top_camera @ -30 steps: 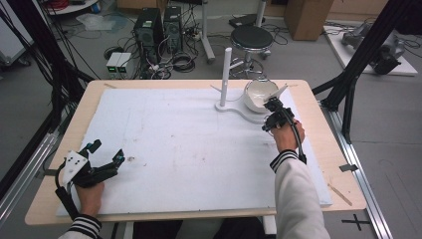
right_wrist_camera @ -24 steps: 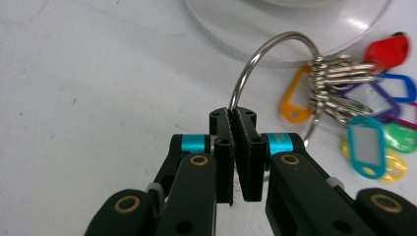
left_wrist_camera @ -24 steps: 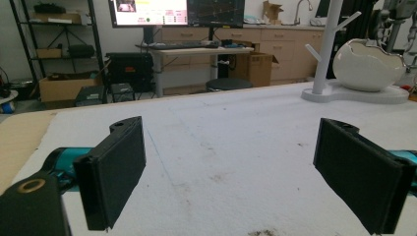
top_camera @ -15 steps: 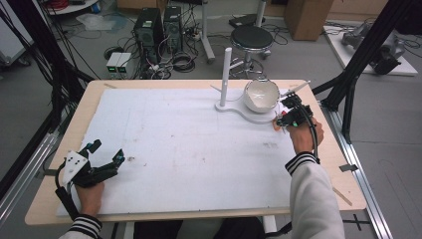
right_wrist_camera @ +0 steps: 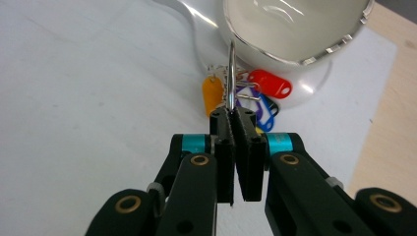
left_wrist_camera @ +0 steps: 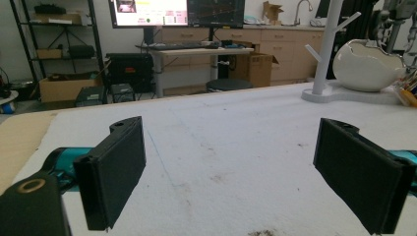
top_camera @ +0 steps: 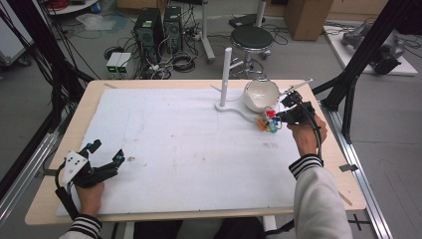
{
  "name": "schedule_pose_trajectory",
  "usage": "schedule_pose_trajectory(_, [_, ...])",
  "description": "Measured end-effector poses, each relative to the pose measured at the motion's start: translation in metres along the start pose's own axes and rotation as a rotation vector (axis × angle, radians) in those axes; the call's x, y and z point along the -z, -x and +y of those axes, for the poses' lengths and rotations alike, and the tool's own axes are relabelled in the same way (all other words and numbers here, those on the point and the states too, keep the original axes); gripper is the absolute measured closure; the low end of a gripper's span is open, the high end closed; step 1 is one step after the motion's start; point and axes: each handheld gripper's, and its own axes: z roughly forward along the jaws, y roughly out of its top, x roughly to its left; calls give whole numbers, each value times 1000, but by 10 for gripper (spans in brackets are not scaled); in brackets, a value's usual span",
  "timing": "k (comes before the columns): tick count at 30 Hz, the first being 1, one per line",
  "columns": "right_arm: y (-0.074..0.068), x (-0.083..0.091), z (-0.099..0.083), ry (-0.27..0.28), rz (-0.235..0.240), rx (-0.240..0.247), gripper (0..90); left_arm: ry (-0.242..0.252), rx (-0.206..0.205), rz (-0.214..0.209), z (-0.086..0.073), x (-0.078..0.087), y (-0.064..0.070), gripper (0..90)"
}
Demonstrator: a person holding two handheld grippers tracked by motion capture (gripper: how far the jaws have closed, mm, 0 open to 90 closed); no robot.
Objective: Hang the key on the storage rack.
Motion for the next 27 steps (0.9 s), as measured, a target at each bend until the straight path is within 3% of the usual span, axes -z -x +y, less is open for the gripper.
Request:
schedule_pose_trajectory(11, [-14, 4, 12, 184, 149, 132, 881, 0, 3, 0, 0, 0, 0, 127])
schedule_pose_trajectory(21, [-17, 3, 20, 360, 243, 127, 882, -5, 2, 1, 0, 0, 0, 128])
schedule_pose_trajectory(27, [-18, -1, 30, 411, 288, 120, 881, -3, 5, 2, 0, -1, 0, 128])
